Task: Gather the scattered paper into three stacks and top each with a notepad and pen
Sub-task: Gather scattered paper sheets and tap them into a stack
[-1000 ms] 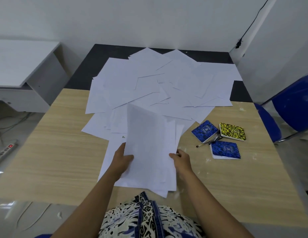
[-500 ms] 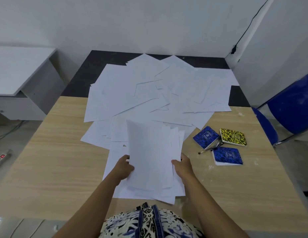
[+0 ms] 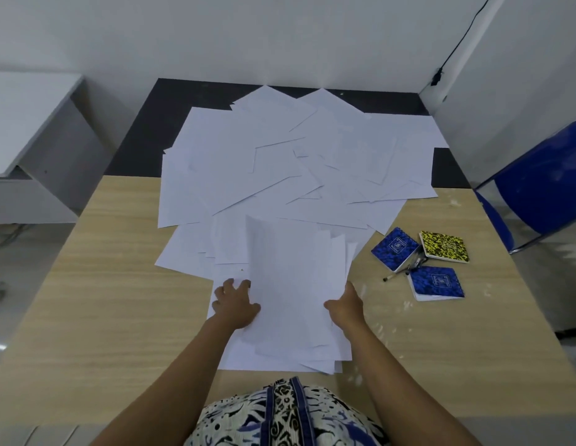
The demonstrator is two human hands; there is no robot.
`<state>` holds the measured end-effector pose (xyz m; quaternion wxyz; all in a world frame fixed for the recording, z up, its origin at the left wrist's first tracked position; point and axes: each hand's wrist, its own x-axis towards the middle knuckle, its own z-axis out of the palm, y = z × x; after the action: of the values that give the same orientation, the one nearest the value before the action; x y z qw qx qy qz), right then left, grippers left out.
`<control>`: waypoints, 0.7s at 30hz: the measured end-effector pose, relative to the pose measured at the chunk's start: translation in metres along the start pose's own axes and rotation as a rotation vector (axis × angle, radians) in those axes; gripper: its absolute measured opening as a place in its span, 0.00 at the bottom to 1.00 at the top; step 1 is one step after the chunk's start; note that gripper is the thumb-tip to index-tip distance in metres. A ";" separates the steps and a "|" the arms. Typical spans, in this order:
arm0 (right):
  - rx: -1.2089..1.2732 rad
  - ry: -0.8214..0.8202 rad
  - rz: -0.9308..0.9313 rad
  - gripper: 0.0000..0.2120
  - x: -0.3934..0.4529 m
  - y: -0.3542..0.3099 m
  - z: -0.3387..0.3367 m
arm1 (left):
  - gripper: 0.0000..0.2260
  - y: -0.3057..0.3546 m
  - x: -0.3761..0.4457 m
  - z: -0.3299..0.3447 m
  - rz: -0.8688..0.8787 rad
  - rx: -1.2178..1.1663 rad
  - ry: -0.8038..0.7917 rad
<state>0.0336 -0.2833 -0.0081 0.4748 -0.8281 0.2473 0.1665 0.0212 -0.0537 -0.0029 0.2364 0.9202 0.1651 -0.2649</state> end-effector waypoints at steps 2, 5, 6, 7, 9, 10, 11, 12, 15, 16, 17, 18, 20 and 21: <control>-0.018 -0.023 0.007 0.21 -0.002 0.001 0.003 | 0.29 -0.004 0.002 0.003 -0.066 -0.014 0.016; -0.022 -0.054 0.027 0.20 -0.002 0.004 0.007 | 0.28 -0.013 0.004 0.005 -0.147 -0.106 0.046; -0.022 -0.065 0.038 0.20 -0.002 0.005 0.009 | 0.28 -0.016 0.003 0.005 -0.164 -0.133 0.056; -0.022 -0.078 0.048 0.21 -0.002 0.007 0.010 | 0.28 -0.019 0.003 0.005 -0.177 -0.157 0.069; -0.014 -0.103 0.066 0.25 -0.001 0.009 0.014 | 0.29 -0.024 0.002 0.002 -0.199 -0.215 0.127; 0.002 -0.108 0.066 0.26 -0.001 0.009 0.015 | 0.30 -0.025 0.002 -0.001 -0.213 -0.269 0.171; 0.029 -0.110 0.068 0.26 0.000 0.009 0.017 | 0.30 -0.027 0.003 -0.004 -0.222 -0.357 0.210; 0.065 -0.115 0.073 0.26 0.001 0.008 0.019 | 0.30 -0.029 0.002 -0.008 -0.222 -0.463 0.241; 0.155 -0.142 0.096 0.24 0.004 0.003 0.020 | 0.25 -0.036 0.001 -0.017 -0.210 -0.672 0.261; 0.153 -0.157 0.081 0.23 0.005 0.001 0.020 | 0.22 -0.039 0.001 -0.019 -0.201 -0.686 0.247; 0.140 -0.174 0.057 0.22 0.006 -0.001 0.019 | 0.20 -0.043 0.001 -0.020 -0.177 -0.691 0.237; 0.122 -0.191 0.032 0.22 0.007 -0.002 0.017 | 0.18 -0.045 0.001 -0.021 -0.151 -0.701 0.231; 0.088 -0.214 -0.015 0.22 0.009 -0.005 0.012 | 0.17 -0.048 0.000 -0.025 -0.116 -0.749 0.253; 0.068 -0.227 -0.034 0.22 0.010 -0.006 0.009 | 0.17 -0.050 0.000 -0.028 -0.113 -0.789 0.284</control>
<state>0.0444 -0.2754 -0.0136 0.5303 -0.7915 0.1833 0.2424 0.0118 0.0025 0.0006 0.5305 0.7760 0.3349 -0.0647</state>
